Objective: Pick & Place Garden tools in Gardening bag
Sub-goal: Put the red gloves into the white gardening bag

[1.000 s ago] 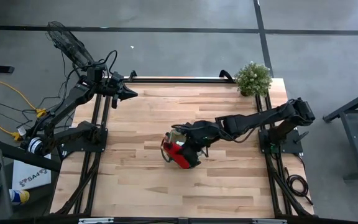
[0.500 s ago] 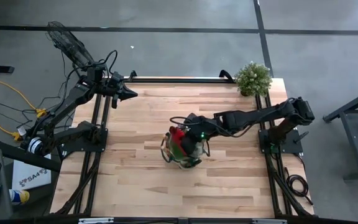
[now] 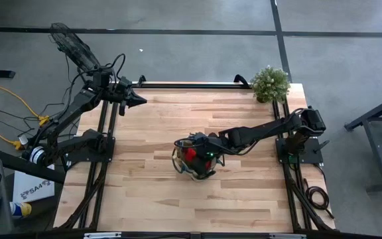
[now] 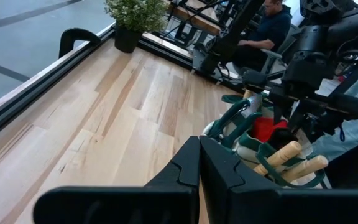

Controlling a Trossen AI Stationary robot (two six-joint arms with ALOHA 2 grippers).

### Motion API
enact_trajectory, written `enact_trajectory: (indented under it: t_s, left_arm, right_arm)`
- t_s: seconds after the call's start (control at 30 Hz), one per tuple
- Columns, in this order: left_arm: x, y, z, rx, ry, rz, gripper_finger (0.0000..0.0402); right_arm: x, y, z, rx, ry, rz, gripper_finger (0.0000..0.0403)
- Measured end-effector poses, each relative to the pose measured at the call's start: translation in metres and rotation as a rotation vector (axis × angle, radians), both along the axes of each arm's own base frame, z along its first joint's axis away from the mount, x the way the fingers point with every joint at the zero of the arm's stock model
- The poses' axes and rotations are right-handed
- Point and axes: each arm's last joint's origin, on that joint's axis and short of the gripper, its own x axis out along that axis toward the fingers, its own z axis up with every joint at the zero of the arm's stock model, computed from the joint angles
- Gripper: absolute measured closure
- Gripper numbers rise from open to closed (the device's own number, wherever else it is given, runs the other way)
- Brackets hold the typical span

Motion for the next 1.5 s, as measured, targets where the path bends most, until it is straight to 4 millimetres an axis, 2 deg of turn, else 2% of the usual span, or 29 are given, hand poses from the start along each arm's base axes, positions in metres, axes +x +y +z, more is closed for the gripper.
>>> enact_trajectory:
  t_s: [0.2,0.37,0.67,0.87,1.03,1.23,1.33,1.5]
  left_arm:
    - [0.000,-0.001,-0.001,-0.014,0.007,0.000,0.0402]
    - [0.000,-0.001,-0.001,-0.016,0.008,0.000,0.0402]
    - [0.000,-0.001,-0.001,-0.014,0.008,0.000,0.0402]
    - [0.000,-0.001,-0.001,-0.014,0.008,0.000,0.0402]
    - [0.000,-0.001,-0.001,-0.014,0.008,-0.001,0.0402]
    - [0.000,-0.001,-0.001,-0.014,0.008,-0.001,0.0402]
    - [0.000,-0.001,-0.001,-0.014,0.008,-0.001,0.0402]
    - [0.000,-0.001,-0.001,-0.015,0.008,-0.001,0.0402]
  right_arm:
    - [-0.002,0.001,0.000,0.078,0.029,0.029,0.0316]
    - [-0.005,-0.005,0.007,0.098,0.025,0.034,0.0294]
    - [-0.020,-0.010,0.031,0.030,-0.026,0.035,0.0289]
    - [-0.020,-0.002,0.028,0.027,-0.017,0.056,0.0288]
    - [-0.021,-0.002,0.027,0.010,-0.010,-0.011,0.0288]
    - [-0.020,-0.008,0.027,0.108,0.006,-0.023,0.0282]
    - [-0.019,-0.011,0.027,0.154,0.011,-0.049,0.0254]
    - [-0.018,-0.016,0.028,0.213,0.004,-0.119,0.0165]
